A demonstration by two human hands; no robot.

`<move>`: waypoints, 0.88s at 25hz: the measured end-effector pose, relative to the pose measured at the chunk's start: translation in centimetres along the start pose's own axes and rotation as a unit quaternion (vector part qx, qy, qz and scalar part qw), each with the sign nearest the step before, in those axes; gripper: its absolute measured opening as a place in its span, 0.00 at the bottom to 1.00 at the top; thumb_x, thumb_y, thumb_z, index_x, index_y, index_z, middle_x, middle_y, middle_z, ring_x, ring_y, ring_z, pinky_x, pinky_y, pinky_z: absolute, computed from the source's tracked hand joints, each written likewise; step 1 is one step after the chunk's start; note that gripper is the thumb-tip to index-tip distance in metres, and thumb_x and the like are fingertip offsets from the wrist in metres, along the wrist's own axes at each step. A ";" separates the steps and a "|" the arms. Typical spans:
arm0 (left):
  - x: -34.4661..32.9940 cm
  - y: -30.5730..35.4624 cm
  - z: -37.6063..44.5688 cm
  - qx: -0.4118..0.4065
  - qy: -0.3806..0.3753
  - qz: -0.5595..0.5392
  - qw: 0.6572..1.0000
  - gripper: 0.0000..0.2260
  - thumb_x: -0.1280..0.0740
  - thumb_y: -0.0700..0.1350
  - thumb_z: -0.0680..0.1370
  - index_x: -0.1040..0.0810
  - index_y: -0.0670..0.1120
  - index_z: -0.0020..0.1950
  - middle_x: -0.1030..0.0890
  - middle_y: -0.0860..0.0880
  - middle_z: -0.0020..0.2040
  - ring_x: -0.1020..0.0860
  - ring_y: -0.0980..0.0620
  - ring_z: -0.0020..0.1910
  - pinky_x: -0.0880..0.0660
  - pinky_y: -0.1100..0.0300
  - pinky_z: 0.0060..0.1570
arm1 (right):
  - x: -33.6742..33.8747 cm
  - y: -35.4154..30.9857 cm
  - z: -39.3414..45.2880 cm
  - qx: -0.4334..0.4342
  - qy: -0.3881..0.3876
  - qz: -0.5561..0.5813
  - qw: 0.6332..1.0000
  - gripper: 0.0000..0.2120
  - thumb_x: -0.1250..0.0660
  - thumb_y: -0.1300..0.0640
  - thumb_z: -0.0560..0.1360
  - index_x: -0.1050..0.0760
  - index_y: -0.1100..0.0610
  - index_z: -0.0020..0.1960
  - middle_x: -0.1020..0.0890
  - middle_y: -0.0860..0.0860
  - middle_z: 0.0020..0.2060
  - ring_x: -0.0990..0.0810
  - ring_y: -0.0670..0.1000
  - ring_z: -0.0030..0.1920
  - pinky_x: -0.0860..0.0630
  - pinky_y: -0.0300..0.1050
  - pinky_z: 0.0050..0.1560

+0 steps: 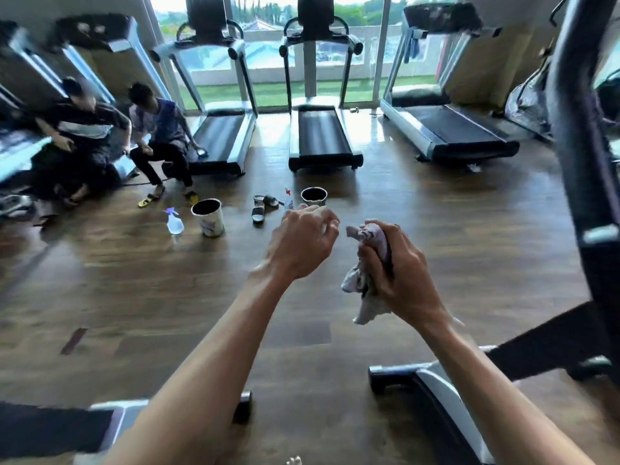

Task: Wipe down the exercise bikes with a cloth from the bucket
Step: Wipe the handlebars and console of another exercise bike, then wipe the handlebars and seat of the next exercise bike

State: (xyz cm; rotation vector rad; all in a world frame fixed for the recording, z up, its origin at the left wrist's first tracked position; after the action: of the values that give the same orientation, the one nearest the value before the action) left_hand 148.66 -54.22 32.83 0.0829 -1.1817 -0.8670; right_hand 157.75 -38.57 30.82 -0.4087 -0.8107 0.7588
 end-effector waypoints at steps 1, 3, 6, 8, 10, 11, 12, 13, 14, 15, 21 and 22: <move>-0.4 -1.6 2.7 0.001 -0.017 0.000 1.000 0.14 0.41 0.51 0.78 0.17 0.48 0.49 0.15 0.49 0.49 0.19 0.46 0.51 0.23 0.46 0.54 | -1.1 1.1 2.3 -0.007 0.008 -0.007 1.000 0.19 0.38 0.48 0.81 0.27 0.58 0.65 0.19 0.52 0.55 0.20 0.57 0.53 0.26 0.46 0.53; -0.9 -4.2 7.5 -0.004 -0.045 0.002 0.999 0.13 0.41 0.52 0.77 0.18 0.49 0.49 0.15 0.49 0.49 0.20 0.46 0.51 0.23 0.47 0.54 | -2.6 3.4 6.5 -0.035 0.033 -0.026 0.999 0.18 0.37 0.50 0.80 0.26 0.59 0.65 0.19 0.53 0.54 0.20 0.58 0.52 0.29 0.42 0.52; -2.2 -6.1 14.2 -0.055 -0.087 0.032 0.994 0.10 0.39 0.49 0.79 0.19 0.48 0.48 0.15 0.49 0.49 0.21 0.46 0.52 0.25 0.51 0.56 | -2.9 6.6 11.3 -0.068 0.068 -0.052 0.994 0.17 0.38 0.48 0.79 0.25 0.56 0.62 0.19 0.50 0.52 0.20 0.57 0.51 0.28 0.45 0.51; -4.0 -6.7 19.1 -0.094 -0.093 0.035 0.991 0.09 0.37 0.47 0.80 0.18 0.47 0.49 0.15 0.50 0.49 0.22 0.48 0.52 0.28 0.55 0.56 | -2.4 9.2 14.5 -0.081 0.088 -0.069 0.990 0.16 0.38 0.46 0.79 0.25 0.55 0.61 0.19 0.47 0.51 0.20 0.55 0.51 0.28 0.45 0.51; -6.6 -6.4 24.2 -0.138 -0.106 0.029 0.984 0.09 0.37 0.46 0.80 0.17 0.47 0.49 0.15 0.51 0.49 0.22 0.49 0.53 0.31 0.56 0.57 | -1.9 12.5 17.7 -0.090 0.116 -0.094 0.985 0.16 0.38 0.47 0.79 0.26 0.55 0.62 0.18 0.48 0.53 0.20 0.55 0.52 0.27 0.44 0.52; -8.3 -5.9 26.9 -0.161 -0.122 0.022 0.979 0.09 0.37 0.46 0.81 0.17 0.47 0.50 0.15 0.51 0.50 0.22 0.50 0.54 0.33 0.57 0.57 | -1.6 14.3 19.2 -0.095 0.132 -0.099 0.982 0.17 0.38 0.47 0.79 0.26 0.56 0.62 0.18 0.49 0.54 0.20 0.55 0.53 0.27 0.43 0.52; -10.0 -5.2 29.6 -0.187 -0.136 0.016 0.973 0.09 0.38 0.47 0.81 0.18 0.47 0.50 0.15 0.52 0.51 0.23 0.50 0.54 0.34 0.58 0.58 | -1.2 16.1 20.5 -0.093 0.149 -0.106 0.979 0.17 0.38 0.47 0.79 0.26 0.57 0.62 0.19 0.48 0.55 0.20 0.55 0.53 0.27 0.43 0.53; -11.7 -4.3 32.3 -0.215 -0.141 0.013 0.966 0.10 0.38 0.47 0.82 0.18 0.48 0.51 0.16 0.52 0.51 0.23 0.50 0.55 0.35 0.59 0.57 | -0.8 18.0 21.7 -0.095 0.163 -0.117 0.975 0.18 0.38 0.47 0.79 0.26 0.57 0.63 0.20 0.47 0.55 0.20 0.55 0.53 0.27 0.43 0.54; -13.3 -3.5 34.8 -0.236 -0.139 0.011 0.962 0.10 0.39 0.47 0.82 0.18 0.48 0.51 0.16 0.52 0.51 0.23 0.50 0.54 0.34 0.59 0.56 | -0.3 19.9 22.6 -0.100 0.172 -0.127 0.972 0.19 0.38 0.47 0.79 0.26 0.58 0.63 0.20 0.47 0.56 0.20 0.54 0.53 0.27 0.44 0.55; -14.6 -2.7 37.1 -0.257 -0.133 0.009 0.957 0.10 0.39 0.48 0.82 0.18 0.49 0.50 0.16 0.53 0.51 0.23 0.51 0.54 0.33 0.59 0.55 | 0.2 21.7 23.7 -0.104 0.180 -0.133 0.969 0.19 0.38 0.46 0.79 0.26 0.58 0.64 0.20 0.47 0.56 0.20 0.54 0.54 0.26 0.46 0.55; -25.0 3.0 50.0 -0.400 -0.182 0.010 0.899 0.09 0.40 0.49 0.81 0.20 0.52 0.47 0.17 0.55 0.46 0.22 0.51 0.52 0.29 0.54 0.61 | 6.5 31.8 30.0 -0.163 0.282 -0.189 0.926 0.20 0.39 0.45 0.78 0.27 0.55 0.64 0.22 0.42 0.57 0.21 0.53 0.57 0.28 0.41 0.59; -26.4 4.3 51.8 -0.416 -0.180 -0.003 0.892 0.09 0.40 0.49 0.81 0.20 0.51 0.48 0.17 0.55 0.46 0.22 0.52 0.52 0.29 0.54 0.61 | 7.7 32.9 30.6 -0.166 0.291 -0.203 0.920 0.19 0.39 0.45 0.78 0.28 0.53 0.64 0.24 0.38 0.56 0.22 0.52 0.57 0.29 0.39 0.59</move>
State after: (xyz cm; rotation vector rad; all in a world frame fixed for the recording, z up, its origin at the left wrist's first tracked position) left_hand 105.22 -15.52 36.11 -0.8057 -1.0516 -1.3687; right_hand 122.90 -9.36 34.53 -0.7029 -0.4298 0.0846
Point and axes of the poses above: each hand's wrist, its own z-axis towards the middle knuckle, its own x-axis out of the back of the hand, y = z × x, the point moved 5 cm from there along z, towards the middle knuckle
